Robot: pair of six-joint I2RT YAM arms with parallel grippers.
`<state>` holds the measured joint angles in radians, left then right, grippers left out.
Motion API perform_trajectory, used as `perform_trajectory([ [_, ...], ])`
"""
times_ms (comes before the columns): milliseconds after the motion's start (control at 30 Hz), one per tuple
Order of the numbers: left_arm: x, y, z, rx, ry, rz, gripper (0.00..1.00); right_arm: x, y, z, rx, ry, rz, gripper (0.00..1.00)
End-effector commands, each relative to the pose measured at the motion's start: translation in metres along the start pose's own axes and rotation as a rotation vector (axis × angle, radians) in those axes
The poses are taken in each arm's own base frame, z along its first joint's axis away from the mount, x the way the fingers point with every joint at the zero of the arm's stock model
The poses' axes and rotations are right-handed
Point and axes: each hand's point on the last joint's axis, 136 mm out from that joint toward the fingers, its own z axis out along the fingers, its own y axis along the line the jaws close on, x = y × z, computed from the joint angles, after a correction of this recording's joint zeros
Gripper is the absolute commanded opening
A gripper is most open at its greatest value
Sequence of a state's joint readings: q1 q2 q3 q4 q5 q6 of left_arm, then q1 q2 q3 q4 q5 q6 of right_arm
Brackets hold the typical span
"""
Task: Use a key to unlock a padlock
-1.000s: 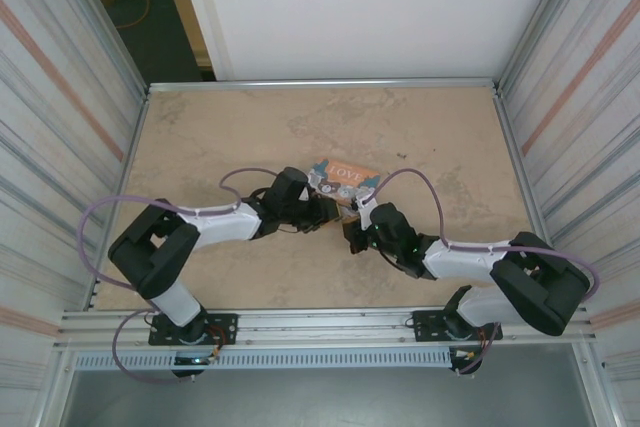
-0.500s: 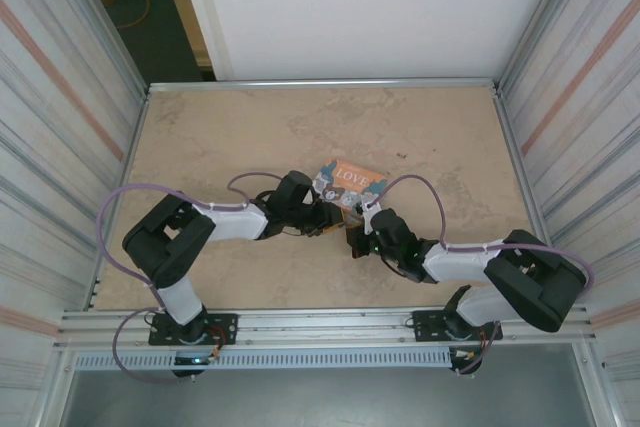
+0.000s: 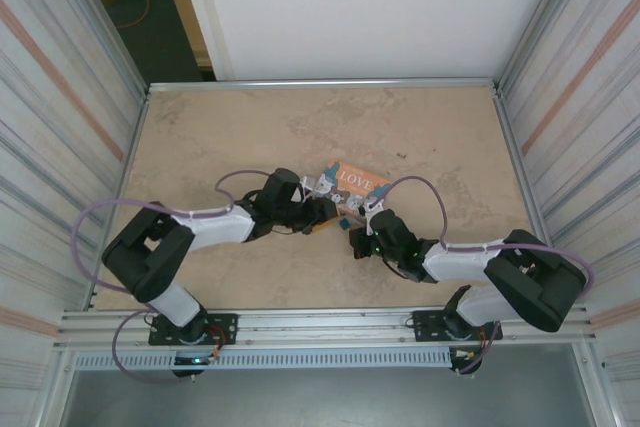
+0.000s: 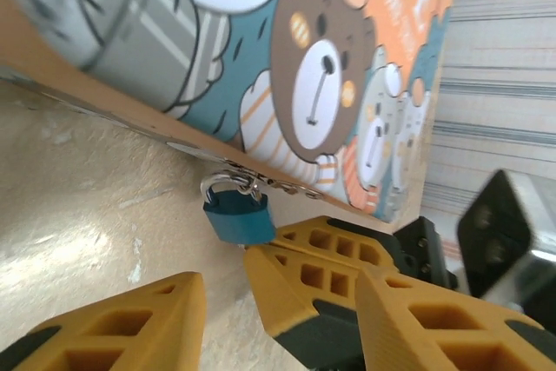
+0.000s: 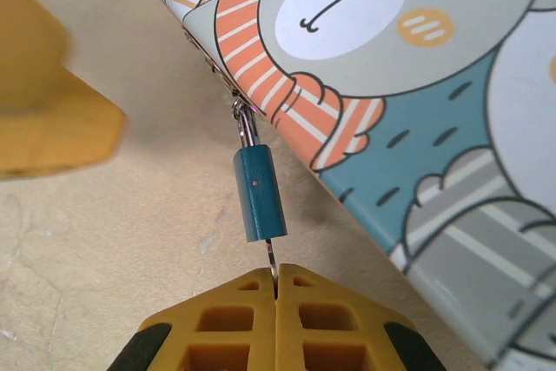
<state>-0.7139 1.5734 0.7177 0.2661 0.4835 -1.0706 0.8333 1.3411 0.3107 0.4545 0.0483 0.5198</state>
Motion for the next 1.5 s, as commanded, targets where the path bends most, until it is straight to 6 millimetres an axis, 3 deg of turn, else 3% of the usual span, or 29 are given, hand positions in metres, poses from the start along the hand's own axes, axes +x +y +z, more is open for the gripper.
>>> perform_trajectory([
  [0, -0.005, 0.000, -0.022, -0.003, -0.058, 0.036, 0.55, -0.002, 0.005, -0.003, -0.007, 0.032, 0.039, 0.00],
  [200, -0.005, 0.005, -0.040, 0.041, -0.146, 0.024, 0.62, -0.002, 0.007, -0.009, -0.049, 0.077, 0.144, 0.00],
  [500, 0.005, 0.007, -0.047, 0.160, -0.189, -0.082, 0.64, -0.009, 0.021, -0.020, -0.127, 0.155, 0.294, 0.00],
  [900, 0.014, 0.005, -0.028, 0.221, -0.110, -0.195, 0.59, -0.023, 0.022, -0.025, -0.172, 0.165, 0.504, 0.00],
  [1467, 0.016, -0.001, -0.007, 0.312, -0.061, -0.292, 0.51, -0.033, 0.028, -0.022, -0.205, 0.164, 0.601, 0.00],
])
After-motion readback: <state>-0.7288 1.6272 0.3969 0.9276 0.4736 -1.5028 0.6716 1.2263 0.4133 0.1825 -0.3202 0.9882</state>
